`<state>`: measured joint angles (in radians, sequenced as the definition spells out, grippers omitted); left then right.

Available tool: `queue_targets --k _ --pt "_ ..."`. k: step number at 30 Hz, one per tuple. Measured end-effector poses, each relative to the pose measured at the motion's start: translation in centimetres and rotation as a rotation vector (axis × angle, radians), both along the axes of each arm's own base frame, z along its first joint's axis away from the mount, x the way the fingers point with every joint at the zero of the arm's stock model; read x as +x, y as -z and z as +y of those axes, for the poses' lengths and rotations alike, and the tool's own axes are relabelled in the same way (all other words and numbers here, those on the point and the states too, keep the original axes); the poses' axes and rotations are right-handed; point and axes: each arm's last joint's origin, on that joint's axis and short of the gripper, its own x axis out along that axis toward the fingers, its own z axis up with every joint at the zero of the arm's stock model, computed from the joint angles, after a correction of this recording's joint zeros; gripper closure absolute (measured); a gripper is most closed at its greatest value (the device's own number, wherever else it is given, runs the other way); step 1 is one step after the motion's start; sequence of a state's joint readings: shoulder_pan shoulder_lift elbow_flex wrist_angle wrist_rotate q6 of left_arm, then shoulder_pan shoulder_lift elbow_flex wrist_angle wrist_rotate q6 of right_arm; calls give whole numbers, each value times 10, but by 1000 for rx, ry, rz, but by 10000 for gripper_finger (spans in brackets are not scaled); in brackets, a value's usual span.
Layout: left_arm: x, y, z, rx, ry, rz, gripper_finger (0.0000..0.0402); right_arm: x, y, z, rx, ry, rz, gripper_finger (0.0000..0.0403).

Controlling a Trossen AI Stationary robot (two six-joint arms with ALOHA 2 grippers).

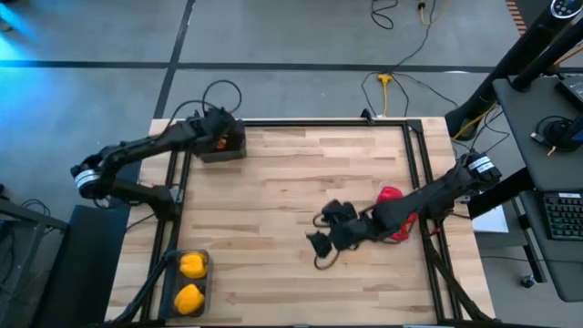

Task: Sort produce into baskets
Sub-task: Put the apple into the top black bin, then return to Home Position

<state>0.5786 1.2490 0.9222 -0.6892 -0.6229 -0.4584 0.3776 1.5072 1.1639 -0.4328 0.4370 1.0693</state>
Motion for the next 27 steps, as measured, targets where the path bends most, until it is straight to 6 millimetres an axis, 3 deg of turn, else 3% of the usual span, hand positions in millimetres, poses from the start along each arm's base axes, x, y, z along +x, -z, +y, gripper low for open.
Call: queue_targets --k 4,7,11,15,19,22,27 --pt "-1 12 20 -36 -78 -24 61 -4 7 23 50 2 2 19" --pt "2 20 24 -74 -84 -22 35 -7 14 34 68 19 18 19" --pt "8 30 26 -101 -82 3 8 -13 15 39 78 50 28 19" --pt "8 34 27 -124 -86 27 8 -17 11 39 94 54 37 19" --pt "6 17 21 -151 -30 57 9 -19 -4 39 91 47 -7 19" --pt "6 -4 10 -153 35 -19 9 -20 -13 37 -6 73 -27 19" --pt "15 -35 -32 -130 277 -249 9 -23 -24 24 -89 168 37 19"
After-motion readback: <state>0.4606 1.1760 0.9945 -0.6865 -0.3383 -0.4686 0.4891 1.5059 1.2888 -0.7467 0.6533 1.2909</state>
